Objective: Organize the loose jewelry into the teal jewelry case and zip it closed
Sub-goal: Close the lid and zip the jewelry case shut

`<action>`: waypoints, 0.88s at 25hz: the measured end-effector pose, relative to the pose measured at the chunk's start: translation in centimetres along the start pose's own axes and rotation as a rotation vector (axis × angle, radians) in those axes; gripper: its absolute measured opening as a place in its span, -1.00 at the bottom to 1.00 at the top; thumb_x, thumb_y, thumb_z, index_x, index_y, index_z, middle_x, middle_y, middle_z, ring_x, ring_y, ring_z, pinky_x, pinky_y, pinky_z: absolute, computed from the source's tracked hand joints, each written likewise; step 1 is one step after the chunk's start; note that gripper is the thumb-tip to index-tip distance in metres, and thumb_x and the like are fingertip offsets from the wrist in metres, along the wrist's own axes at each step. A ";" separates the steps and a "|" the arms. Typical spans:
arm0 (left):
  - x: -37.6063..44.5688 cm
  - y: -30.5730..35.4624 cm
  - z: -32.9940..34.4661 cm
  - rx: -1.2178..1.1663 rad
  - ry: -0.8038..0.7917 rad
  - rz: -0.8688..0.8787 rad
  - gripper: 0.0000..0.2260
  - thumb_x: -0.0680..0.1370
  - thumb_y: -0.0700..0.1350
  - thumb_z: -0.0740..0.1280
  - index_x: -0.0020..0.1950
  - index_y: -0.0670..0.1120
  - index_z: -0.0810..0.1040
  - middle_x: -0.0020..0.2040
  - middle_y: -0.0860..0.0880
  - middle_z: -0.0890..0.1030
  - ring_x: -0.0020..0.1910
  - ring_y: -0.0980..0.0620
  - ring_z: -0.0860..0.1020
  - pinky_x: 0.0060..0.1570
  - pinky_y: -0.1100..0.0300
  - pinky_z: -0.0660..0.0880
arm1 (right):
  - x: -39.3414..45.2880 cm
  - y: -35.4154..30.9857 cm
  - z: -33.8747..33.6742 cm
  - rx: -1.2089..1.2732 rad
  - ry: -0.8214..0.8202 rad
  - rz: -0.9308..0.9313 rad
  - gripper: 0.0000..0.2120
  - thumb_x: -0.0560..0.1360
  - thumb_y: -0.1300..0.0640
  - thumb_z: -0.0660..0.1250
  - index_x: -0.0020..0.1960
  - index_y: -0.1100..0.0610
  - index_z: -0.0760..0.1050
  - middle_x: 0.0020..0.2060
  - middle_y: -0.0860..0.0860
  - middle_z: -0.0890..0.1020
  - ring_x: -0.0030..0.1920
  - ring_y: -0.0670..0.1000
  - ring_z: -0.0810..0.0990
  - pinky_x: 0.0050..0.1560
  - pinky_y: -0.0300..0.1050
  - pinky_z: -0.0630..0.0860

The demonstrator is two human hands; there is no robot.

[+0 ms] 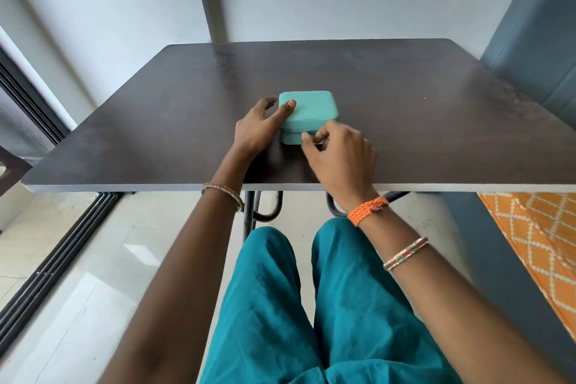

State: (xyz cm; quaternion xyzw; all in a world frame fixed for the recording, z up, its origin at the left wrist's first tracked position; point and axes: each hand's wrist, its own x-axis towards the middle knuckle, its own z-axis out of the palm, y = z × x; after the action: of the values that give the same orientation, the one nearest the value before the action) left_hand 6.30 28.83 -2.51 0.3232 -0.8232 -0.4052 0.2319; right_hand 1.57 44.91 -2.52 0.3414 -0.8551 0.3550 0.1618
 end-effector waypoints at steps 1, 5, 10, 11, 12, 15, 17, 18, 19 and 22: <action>-0.1 0.1 0.0 0.042 -0.005 0.007 -0.38 0.38 0.39 0.16 0.32 0.08 0.43 0.28 0.06 0.53 0.30 0.05 0.44 0.39 0.02 0.26 | -0.3 -0.5 0.4 -0.033 -0.030 0.018 -0.73 0.49 -0.14 0.28 -0.09 0.06 0.56 -0.11 0.02 0.64 -0.08 0.12 0.61 -0.23 -0.13 0.32; -0.4 0.7 -0.2 0.092 -0.032 -0.010 -0.49 0.47 0.34 0.17 0.28 0.08 0.46 0.25 0.08 0.55 0.27 0.03 0.45 0.36 0.04 0.27 | -0.1 -2.2 1.7 -0.068 -0.015 0.158 -0.72 0.50 -0.12 0.30 -0.02 0.09 0.59 -0.02 0.06 0.63 0.02 0.14 0.60 -0.06 -0.05 0.43; -0.4 0.5 0.0 0.089 -0.004 -0.018 -0.51 0.46 0.34 0.18 0.24 0.07 0.47 0.22 0.07 0.55 0.25 0.00 0.47 0.33 0.01 0.31 | -0.4 -3.3 2.4 -0.046 -0.003 0.218 -0.78 0.53 0.00 0.27 -0.01 0.12 0.60 -0.01 0.10 0.65 0.03 0.18 0.61 -0.09 -0.04 0.49; -0.3 0.4 0.1 0.088 -0.003 -0.019 -0.50 0.45 0.35 0.18 0.23 0.08 0.47 0.21 0.07 0.56 0.24 -0.01 0.47 0.32 0.01 0.32 | -0.5 -3.3 2.4 -0.046 0.000 0.211 -0.79 0.53 0.02 0.27 -0.02 0.12 0.60 -0.01 0.11 0.65 0.02 0.18 0.61 -0.11 -0.04 0.49; -0.3 0.4 0.1 0.086 -0.004 -0.019 -0.49 0.43 0.37 0.18 0.22 0.08 0.47 0.20 0.07 0.56 0.23 -0.01 0.47 0.31 0.01 0.33 | -0.4 -3.3 2.4 -0.040 0.002 0.212 -0.80 0.52 0.04 0.27 -0.04 0.13 0.60 -0.03 0.11 0.65 0.01 0.18 0.62 -0.13 -0.04 0.49; -0.5 0.5 0.1 0.093 0.011 -0.024 -0.42 0.37 0.41 0.14 0.22 0.09 0.48 0.20 0.07 0.57 0.21 -0.03 0.49 0.27 0.00 0.36 | 0.0 -3.1 2.0 0.002 0.008 0.259 -0.82 0.46 0.06 0.29 -0.13 0.14 0.61 -0.09 0.12 0.66 -0.03 0.21 0.62 -0.23 -0.10 0.40; -0.5 0.5 0.2 0.094 0.018 -0.022 -0.40 0.35 0.42 0.15 0.22 0.09 0.49 0.19 0.07 0.58 0.20 -0.03 0.50 0.26 -0.01 0.37 | 0.3 -2.5 1.3 0.044 0.020 0.290 -0.83 0.43 0.09 0.31 -0.15 0.16 0.62 -0.11 0.13 0.66 -0.05 0.23 0.61 -0.29 -0.17 0.32; -0.5 0.4 0.2 0.087 0.021 -0.023 -0.40 0.34 0.42 0.15 0.21 0.09 0.50 0.18 0.07 0.59 0.19 -0.03 0.51 0.26 -0.01 0.38 | 0.4 -1.9 1.0 0.062 0.027 0.288 -0.84 0.43 0.10 0.32 -0.16 0.16 0.63 -0.13 0.13 0.67 -0.06 0.23 0.61 -0.33 -0.21 0.28; -0.4 0.4 0.1 0.074 0.024 -0.025 -0.41 0.33 0.42 0.16 0.19 0.09 0.52 0.15 0.07 0.60 0.16 -0.03 0.53 0.25 -0.02 0.39 | 0.5 -1.1 0.6 0.071 0.031 0.272 -0.85 0.42 0.12 0.32 -0.17 0.16 0.64 -0.15 0.14 0.67 -0.07 0.23 0.60 -0.36 -0.23 0.27; 0.0 0.0 0.3 0.040 0.028 -0.018 -0.44 0.33 0.42 0.19 0.10 0.07 0.57 0.07 0.02 0.64 0.11 -0.07 0.56 0.19 0.00 0.45 | 1.3 2.1 -0.6 0.104 0.035 0.198 -0.86 0.40 0.11 0.34 -0.19 0.13 0.65 -0.21 0.12 0.69 -0.12 0.22 0.61 -0.24 -0.14 0.46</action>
State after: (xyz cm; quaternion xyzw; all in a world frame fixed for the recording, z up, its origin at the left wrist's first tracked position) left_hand 6.09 28.99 -2.69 0.3409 -0.8248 -0.3861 0.2331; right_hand -0.79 45.79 -2.43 0.2568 -0.8623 0.4189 0.1229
